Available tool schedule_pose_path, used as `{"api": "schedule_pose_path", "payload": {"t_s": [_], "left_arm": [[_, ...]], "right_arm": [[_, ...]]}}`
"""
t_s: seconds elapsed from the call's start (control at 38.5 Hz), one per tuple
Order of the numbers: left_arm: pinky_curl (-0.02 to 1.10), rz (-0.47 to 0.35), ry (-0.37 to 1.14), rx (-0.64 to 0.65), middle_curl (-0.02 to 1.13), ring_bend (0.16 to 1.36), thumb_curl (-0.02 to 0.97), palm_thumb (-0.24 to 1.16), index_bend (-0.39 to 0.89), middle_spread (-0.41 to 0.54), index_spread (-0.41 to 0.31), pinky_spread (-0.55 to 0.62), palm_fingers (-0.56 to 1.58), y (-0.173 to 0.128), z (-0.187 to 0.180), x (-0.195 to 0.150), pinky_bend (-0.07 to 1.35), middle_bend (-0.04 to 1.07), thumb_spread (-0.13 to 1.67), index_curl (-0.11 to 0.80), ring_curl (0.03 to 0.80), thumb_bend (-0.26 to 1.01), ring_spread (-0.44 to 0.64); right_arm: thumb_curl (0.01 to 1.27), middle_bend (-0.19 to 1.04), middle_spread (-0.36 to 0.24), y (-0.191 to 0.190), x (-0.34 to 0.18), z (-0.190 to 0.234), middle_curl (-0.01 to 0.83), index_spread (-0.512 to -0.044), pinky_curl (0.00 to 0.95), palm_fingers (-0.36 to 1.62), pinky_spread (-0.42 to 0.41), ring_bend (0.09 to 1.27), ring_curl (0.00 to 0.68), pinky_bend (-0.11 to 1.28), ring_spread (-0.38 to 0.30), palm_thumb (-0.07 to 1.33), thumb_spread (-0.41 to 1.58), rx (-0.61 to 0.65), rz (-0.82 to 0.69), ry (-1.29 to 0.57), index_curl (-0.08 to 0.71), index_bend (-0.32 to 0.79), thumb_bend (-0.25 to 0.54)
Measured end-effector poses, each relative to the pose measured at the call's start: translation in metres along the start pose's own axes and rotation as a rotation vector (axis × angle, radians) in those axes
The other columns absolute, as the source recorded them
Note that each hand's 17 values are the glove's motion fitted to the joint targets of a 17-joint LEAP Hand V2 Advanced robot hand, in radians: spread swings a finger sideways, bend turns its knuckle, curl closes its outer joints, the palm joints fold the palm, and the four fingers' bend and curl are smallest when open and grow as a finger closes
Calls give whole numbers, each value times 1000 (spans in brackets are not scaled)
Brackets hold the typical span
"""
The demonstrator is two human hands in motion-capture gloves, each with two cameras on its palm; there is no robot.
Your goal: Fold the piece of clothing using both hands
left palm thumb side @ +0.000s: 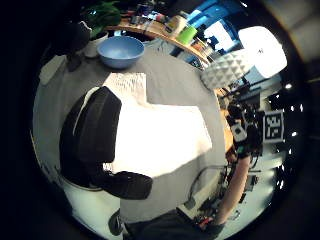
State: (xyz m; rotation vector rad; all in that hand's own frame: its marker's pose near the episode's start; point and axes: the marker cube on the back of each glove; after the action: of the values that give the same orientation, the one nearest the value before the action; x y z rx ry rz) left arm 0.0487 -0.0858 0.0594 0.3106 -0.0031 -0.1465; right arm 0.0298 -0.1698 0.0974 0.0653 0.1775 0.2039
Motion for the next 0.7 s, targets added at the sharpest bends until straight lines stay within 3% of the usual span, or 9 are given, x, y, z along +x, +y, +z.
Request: {"api": "schedule_pose_path", "payload": {"t_s": [0.05, 0.13, 0.26, 0.31, 0.54, 0.7], "left_arm": [[410, 33, 38, -51, 300, 432, 299, 293, 221, -89, -181, -89, 599, 13, 1, 6, 316, 82, 1366, 446, 392, 6, -132], [403, 71, 60, -77, 287, 424, 287, 274, 238, -71, -177, -48, 577, 24, 14, 12, 297, 97, 1354, 453, 387, -12, -100], [396, 111, 66, -246, 266, 431, 263, 215, 225, -34, -162, 33, 468, 52, 59, 28, 279, 90, 1317, 455, 385, -34, -31], [400, 105, 36, -311, 261, 447, 249, 161, 174, -10, -144, 94, 367, 62, 80, 31, 289, 91, 1289, 444, 394, -50, 15], [379, 26, -50, -551, 240, 501, 218, -15, 118, 60, -107, 312, 153, 82, 129, 21, 318, 147, 1151, 377, 377, -54, 181], [378, -2, -42, -637, 252, 478, 190, -135, 112, 86, -102, 390, -23, 88, 141, 17, 332, 169, 1023, 347, 367, -103, 256]], "right_arm": [[312, 313, -123, -10, 11, 12, 467, -258, 436, 1054, -239, 607, 451, 522, -195, 1024, 1195, -20, 19, -14, 309, 54, 67], [309, 291, -120, 6, 16, 14, 462, -263, 433, 1045, -229, 609, 449, 523, -193, 987, 1203, -88, 70, -39, 285, 44, 36], [280, 276, -94, 107, -2, -8, 460, -260, 444, 921, -183, 598, 453, 543, -165, 836, 1187, -366, 164, -69, 243, 3, -54], [259, 267, -84, 132, -6, -4, 458, -261, 450, 824, -156, 583, 451, 572, -147, 737, 1176, -413, 239, -51, 217, -22, -82], [231, 247, -51, 130, -7, 39, 444, -256, 448, 633, -67, 589, 436, 652, -96, 547, 1152, -294, 430, -3, 133, -4, -49], [255, 279, -31, 140, -26, 42, 446, -232, 439, 730, -113, 626, 425, 719, -90, 631, 1177, -336, 403, 19, 89, -15, 15]]}}
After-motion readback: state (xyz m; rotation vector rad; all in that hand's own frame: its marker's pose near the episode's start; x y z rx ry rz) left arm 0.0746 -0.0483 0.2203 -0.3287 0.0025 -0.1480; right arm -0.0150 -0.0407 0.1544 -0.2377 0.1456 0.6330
